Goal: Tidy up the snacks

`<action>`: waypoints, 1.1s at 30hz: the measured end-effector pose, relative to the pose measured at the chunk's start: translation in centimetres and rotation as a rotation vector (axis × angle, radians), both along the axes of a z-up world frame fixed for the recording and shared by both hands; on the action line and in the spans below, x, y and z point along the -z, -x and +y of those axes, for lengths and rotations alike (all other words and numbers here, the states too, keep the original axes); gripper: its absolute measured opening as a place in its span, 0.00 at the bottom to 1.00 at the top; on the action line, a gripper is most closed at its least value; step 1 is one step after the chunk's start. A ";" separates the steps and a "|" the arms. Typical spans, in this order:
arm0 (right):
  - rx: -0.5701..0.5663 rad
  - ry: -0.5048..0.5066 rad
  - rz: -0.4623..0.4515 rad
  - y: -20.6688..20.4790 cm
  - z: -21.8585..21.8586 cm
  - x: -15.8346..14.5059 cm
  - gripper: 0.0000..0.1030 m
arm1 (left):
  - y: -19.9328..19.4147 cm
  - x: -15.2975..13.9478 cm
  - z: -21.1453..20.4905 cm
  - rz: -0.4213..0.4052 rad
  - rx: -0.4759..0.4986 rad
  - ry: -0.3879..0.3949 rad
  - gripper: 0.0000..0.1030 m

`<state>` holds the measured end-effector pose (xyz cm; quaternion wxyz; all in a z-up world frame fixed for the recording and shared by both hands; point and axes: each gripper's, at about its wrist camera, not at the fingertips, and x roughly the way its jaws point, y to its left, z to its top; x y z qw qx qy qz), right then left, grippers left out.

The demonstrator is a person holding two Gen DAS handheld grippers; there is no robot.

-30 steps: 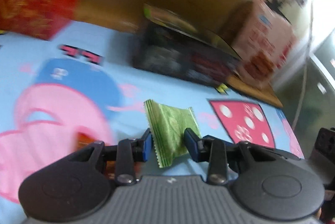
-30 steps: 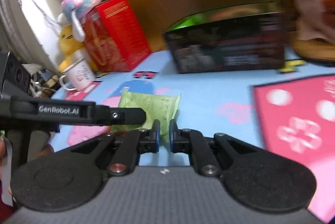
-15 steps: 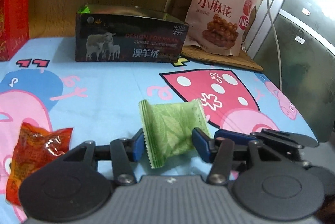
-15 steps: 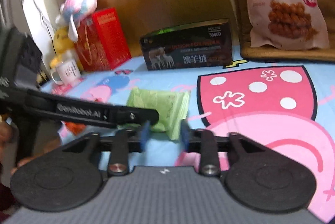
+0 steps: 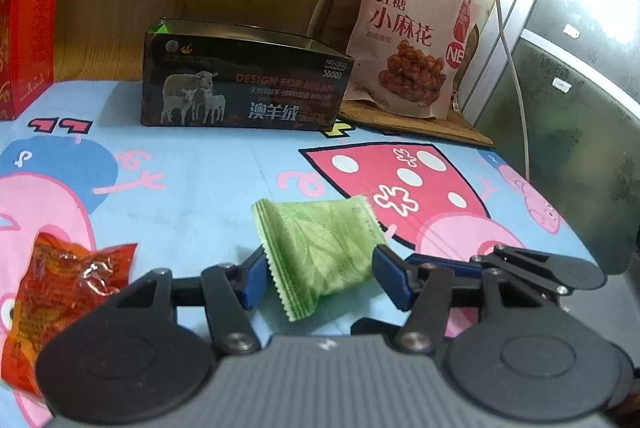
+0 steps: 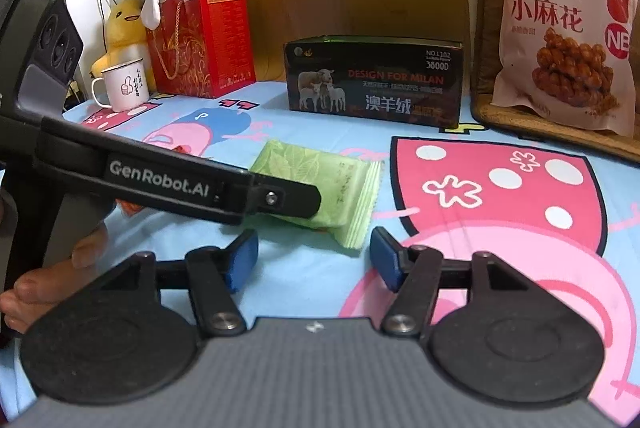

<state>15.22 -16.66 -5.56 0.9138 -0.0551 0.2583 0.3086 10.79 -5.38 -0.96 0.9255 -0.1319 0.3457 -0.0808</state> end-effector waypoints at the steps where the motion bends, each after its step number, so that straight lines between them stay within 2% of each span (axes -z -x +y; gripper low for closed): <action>1: 0.000 0.001 -0.001 0.0 0.0 0.0 0.63 | 0.0 0.0 0.0 0.000 0.000 0.002 0.55; 33: 0.005 0.000 0.001 0.1 0.0 0.0 0.63 | 0.1 0.1 0.0 -0.002 0.000 0.004 0.57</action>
